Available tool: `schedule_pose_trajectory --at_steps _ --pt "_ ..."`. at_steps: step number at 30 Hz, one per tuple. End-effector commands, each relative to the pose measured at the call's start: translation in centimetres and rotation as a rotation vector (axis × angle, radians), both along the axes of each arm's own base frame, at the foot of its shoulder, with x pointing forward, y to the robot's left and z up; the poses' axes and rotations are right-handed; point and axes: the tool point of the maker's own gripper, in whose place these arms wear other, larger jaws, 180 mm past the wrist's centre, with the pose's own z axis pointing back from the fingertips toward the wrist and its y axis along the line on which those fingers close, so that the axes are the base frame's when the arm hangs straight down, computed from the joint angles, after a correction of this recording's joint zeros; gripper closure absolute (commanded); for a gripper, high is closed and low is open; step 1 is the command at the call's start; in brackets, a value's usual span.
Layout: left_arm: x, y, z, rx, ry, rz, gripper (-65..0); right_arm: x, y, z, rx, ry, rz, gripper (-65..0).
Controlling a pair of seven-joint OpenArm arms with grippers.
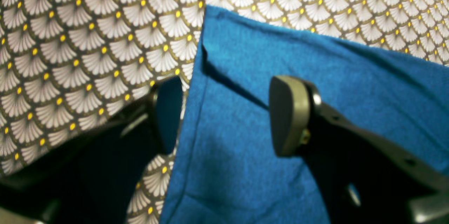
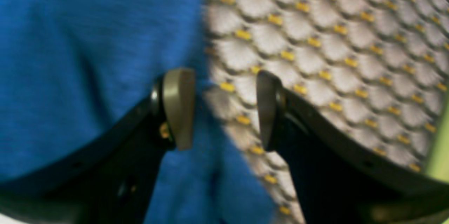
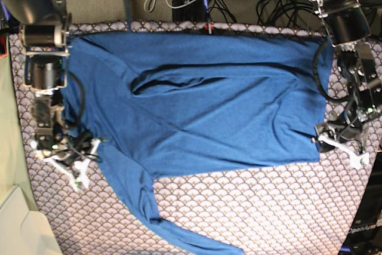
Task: Fold the T-shirt properly
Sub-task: 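Move both grippers to the shirt's side edges near the sleeves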
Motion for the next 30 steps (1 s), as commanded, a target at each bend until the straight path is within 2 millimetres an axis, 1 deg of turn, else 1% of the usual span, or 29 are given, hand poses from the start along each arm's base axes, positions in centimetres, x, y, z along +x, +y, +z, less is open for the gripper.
schedule_pose_trajectory --at_steps 1,3,4,6,8,10,13,16,20,23,26,29,30 --pt "1.1 0.7 2.3 0.023 -0.066 0.005 -38.2 1.8 -0.3 2.4 0.003 -0.071 -0.005 -29.2" --pt "1.1 0.7 2.3 0.023 -0.066 0.005 -38.2 1.9 -0.1 2.5 0.007 -0.072 -0.003 -29.2" --pt "1.1 0.7 2.3 0.023 -0.066 0.005 -38.2 2.0 0.5 2.5 0.016 -0.075 0.002 -29.2" --pt "1.1 0.8 2.1 0.021 -0.061 0.007 -38.2 2.6 1.0 3.0 0.026 -0.089 0.007 -29.2" --pt "1.1 0.8 2.1 0.021 -0.061 0.007 -38.2 2.9 1.2 2.7 0.043 -0.098 0.005 -29.2" --pt "1.1 0.8 2.1 0.021 -0.061 0.007 -38.2 2.9 1.9 1.9 0.068 -0.093 0.009 -29.2" --pt "1.1 0.8 2.2 0.022 -0.064 0.007 -38.2 3.1 2.0 1.1 0.092 -0.081 0.000 -29.2" --pt "1.1 0.8 2.2 0.023 -0.064 0.007 -38.2 3.6 2.2 1.1 0.111 -0.101 -0.001 -29.2" --pt "1.1 0.8 2.1 0.023 -0.061 0.005 -38.2 3.9 2.0 1.5 0.115 -0.132 -0.002 -29.2" --pt "1.1 0.8 2.1 0.023 -0.061 0.005 -38.2 4.0 1.0 1.8 0.101 -0.138 -0.013 -29.2" --pt "1.1 0.8 2.1 0.021 -0.061 0.004 -38.2 4.0 0.8 1.8 0.099 -0.140 -0.016 -29.2" --pt "1.1 0.6 2.0 0.018 -0.061 0.004 -38.2 3.9 0.7 1.7 0.107 -0.150 -0.018 -29.2" --pt "1.1 0.6 2.0 0.017 -0.061 0.003 -38.2 3.5 0.8 1.1 0.109 -0.143 -0.018 -29.2"
